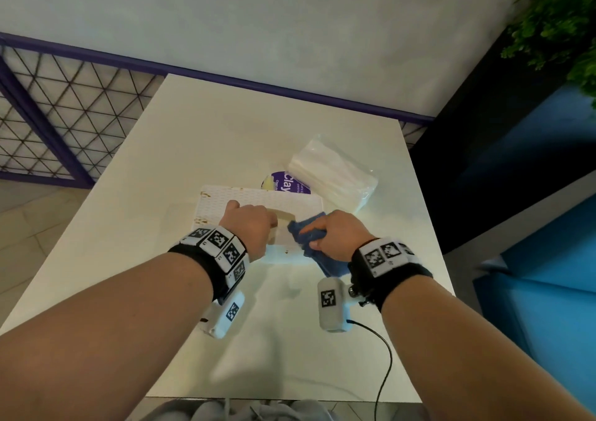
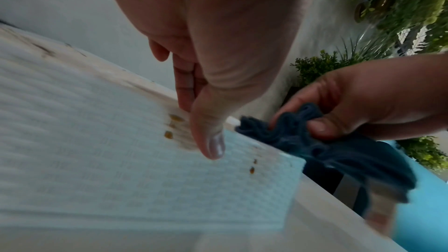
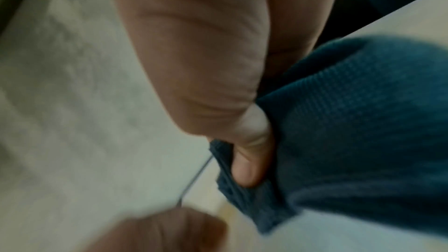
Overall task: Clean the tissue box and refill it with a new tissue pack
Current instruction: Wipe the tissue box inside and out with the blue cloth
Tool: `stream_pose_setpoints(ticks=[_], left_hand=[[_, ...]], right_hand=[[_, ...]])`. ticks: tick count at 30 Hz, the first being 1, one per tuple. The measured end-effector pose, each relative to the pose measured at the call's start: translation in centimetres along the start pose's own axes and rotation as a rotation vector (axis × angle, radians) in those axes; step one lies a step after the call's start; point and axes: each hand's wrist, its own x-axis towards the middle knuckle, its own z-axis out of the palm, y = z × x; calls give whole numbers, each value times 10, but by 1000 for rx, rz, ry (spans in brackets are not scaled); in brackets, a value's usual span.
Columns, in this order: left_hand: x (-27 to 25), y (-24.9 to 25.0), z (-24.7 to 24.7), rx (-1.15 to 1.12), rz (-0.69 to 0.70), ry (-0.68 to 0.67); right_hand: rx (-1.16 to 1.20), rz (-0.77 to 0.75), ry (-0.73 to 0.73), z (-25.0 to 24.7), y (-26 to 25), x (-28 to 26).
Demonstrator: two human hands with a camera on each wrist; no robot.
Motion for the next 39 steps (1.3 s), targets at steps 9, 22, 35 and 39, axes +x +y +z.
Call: stream_pose_setpoints(ticks=[9,22,35,39], left_hand=[[-14,-4,-19,272,366,-54],[-26,23,-3,220,-40,-104],[-19,26,-4,198,-95,-161],[-19,26,-2,159,-102,-129]], right_hand=[[406,232,412,-40,42,-38],[-127,-52,-56,40,-18,-25],[-369,35,-137,35,-28,50],[-426,29,-150,66,-17,0]])
